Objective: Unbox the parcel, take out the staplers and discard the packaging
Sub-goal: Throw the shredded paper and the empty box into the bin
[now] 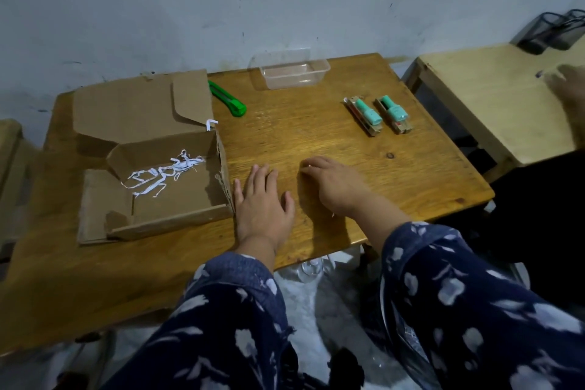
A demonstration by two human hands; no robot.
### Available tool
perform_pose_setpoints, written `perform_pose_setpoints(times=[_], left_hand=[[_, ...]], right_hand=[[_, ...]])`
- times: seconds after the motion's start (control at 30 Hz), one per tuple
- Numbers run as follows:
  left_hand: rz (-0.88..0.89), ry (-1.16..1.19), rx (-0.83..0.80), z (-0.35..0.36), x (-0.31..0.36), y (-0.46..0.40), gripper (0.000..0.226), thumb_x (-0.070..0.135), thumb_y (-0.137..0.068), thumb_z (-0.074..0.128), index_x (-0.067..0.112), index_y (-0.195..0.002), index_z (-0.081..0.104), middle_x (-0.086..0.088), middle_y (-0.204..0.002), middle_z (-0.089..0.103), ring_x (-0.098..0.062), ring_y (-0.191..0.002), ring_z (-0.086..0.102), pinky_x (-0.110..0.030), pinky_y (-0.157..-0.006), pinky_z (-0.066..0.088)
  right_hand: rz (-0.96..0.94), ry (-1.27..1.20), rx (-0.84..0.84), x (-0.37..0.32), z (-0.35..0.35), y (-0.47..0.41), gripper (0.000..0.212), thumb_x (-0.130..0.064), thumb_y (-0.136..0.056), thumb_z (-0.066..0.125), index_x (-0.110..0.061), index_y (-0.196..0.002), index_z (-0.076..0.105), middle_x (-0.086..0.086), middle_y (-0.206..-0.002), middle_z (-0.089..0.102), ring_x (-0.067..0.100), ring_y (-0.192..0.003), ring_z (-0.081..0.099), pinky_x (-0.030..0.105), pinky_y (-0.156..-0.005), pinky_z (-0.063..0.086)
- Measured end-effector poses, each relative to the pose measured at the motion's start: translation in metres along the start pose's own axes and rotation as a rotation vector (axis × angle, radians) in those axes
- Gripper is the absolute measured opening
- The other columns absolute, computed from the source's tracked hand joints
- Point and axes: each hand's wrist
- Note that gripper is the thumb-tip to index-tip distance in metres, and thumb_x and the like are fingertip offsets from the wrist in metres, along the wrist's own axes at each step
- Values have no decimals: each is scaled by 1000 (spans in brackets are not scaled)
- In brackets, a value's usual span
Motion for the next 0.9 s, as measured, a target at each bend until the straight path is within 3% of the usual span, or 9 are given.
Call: perform_pose_setpoints(times=[0.17,0.37,0.6,0.73,0.8,0.9], left_hand=[[9,2,2,0,0,2,55,40,-96,34,20,-147,30,2,-158,22,-16,-148,7,-46,-120,0],[17,-30,8,4,-1,3,56,40,-96,32,19,-148,30,1,-159,21,-16,-148,7,-47,-120,0],[38,-38,4,6,-3,7,56,40,-97,31,19,-149,27,1,-160,18,-16,-148,6,-46,-120,0],[41,-48,-2,7,-5,8,56,40,-97,31,20,-150,26,2,-160,17,-15,-148,5,-45,-120,-1],[44,-58,-18,7,-5,8,57,40,-98,29,19,-150,24,2,-160,15,-15,-148,4,-45,-120,-1],[37,-95,-87,5,-4,7,58,40,-99,25,18,-152,17,1,-162,7,-15,-149,-1,-47,-120,-2]], right_hand=[[81,-85,31,6,1,13,45,-10,-93,42,-17,-136,48,-2,-145,42,20,-134,36,36,-111,32],[79,-80,-77,12,5,42,50,-21,-92,49,-21,-142,41,-4,-150,33,20,-137,27,37,-111,27],[67,-58,230,6,32,54,28,-11,-94,48,-15,-115,67,3,-117,61,22,-107,49,33,-84,43],[109,-105,311,4,43,56,24,-6,-88,54,-14,-102,72,4,-101,67,23,-98,55,26,-70,34],[169,-171,327,4,44,51,24,-3,-88,53,-13,-97,73,6,-100,69,23,-95,59,26,-71,41],[464,-497,344,16,31,50,23,-7,-92,51,-16,-93,72,3,-97,69,17,-85,63,32,-72,54]])
Point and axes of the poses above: each hand's wrist, its own y-axis away from the middle knuckle, its own z-axis out of the palm, x = y × z
